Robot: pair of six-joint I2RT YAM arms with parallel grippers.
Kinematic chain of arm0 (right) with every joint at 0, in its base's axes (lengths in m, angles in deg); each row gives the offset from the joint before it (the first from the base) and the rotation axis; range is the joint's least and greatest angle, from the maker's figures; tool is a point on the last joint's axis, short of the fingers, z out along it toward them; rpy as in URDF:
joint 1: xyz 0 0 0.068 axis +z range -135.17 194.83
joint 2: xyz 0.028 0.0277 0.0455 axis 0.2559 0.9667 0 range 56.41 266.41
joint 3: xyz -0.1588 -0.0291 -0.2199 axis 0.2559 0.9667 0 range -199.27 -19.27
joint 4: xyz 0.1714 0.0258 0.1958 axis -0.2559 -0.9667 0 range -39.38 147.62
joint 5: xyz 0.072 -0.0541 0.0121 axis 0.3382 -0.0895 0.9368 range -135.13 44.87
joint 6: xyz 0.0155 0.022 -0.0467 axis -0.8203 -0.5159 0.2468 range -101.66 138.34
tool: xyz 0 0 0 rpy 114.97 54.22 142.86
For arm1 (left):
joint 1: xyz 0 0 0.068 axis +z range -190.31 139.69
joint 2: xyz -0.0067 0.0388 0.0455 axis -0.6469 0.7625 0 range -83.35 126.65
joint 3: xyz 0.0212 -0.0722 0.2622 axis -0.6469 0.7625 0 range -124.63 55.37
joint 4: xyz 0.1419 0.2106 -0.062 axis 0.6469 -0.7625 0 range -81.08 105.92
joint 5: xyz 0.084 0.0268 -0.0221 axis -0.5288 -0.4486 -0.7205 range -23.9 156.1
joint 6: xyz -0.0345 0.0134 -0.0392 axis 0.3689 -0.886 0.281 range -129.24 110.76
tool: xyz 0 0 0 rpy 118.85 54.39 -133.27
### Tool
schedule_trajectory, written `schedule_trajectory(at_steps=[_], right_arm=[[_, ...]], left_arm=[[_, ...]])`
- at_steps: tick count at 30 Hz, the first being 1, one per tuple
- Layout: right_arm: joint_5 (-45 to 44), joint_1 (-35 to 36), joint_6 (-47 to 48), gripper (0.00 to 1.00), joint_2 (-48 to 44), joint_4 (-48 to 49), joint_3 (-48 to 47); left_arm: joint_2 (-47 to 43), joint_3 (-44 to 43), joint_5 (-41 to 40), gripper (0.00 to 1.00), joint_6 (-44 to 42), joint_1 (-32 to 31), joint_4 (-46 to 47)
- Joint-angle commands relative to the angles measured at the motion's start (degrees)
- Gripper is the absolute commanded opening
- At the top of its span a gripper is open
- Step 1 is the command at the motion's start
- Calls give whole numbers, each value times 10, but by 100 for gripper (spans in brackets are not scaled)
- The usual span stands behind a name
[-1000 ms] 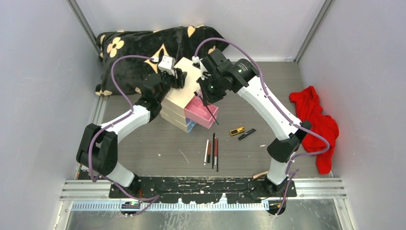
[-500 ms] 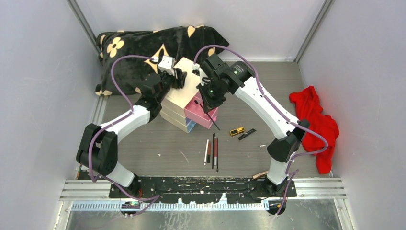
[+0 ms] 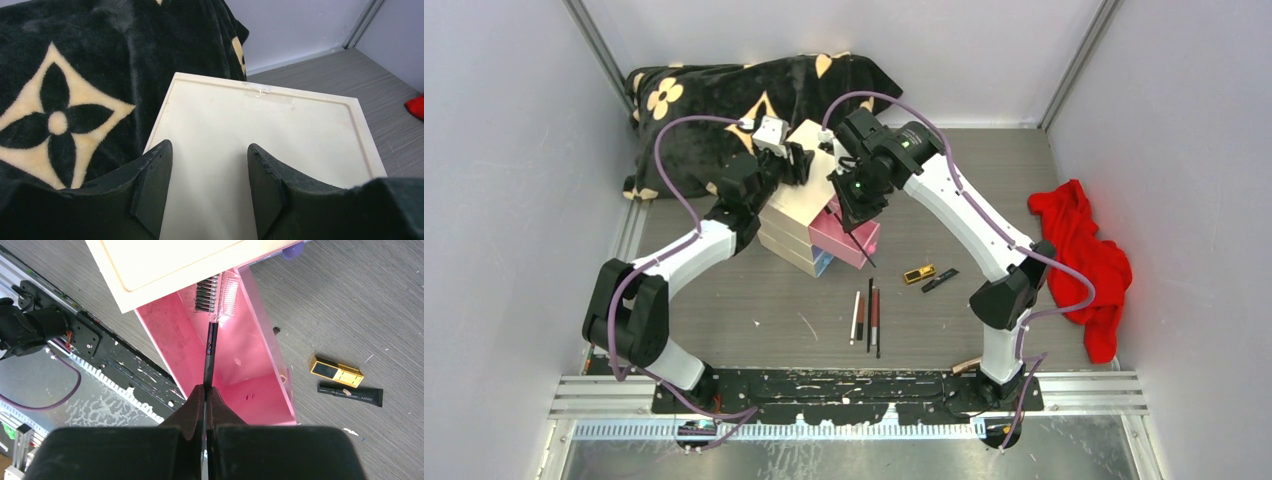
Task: Organize the makeup
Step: Place the makeup brush in the drawer.
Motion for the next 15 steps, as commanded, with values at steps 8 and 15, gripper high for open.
schedule_trajectory(at_steps=[8,15], right_arm=[[13,4,-5,1,3,-4,-30],[14,4,-1,1,17,-2,-39]], left_arm=[[47,72,-14,58,66,16,-230],[46,74,-14,58,66,18,-228]])
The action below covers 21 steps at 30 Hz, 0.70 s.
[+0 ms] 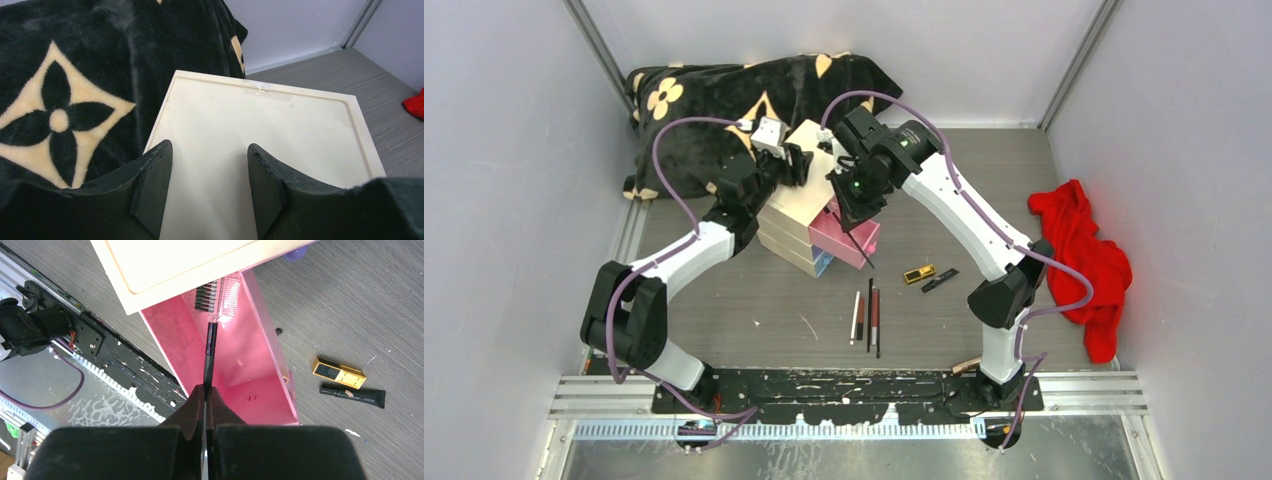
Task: Organize the makeup
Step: Place the makeup brush in the drawer.
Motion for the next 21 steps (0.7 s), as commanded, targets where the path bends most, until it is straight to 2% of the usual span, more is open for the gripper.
schedule_trajectory(at_steps=[1,12,17,21], right_arm=[[11,3,1,1,6,3,-31],[9,3,4,2,23,6,-41],[-1,2,10,16,23,8,-54],[-14,3,11,22,21,7,-58]], left_arm=[[55,65,-22,58,65,14,-228],[54,67,-19,58,67,15,-226],[55,66,-20,58,66,15,-227],[58,66,-19,58,68,16,-226]])
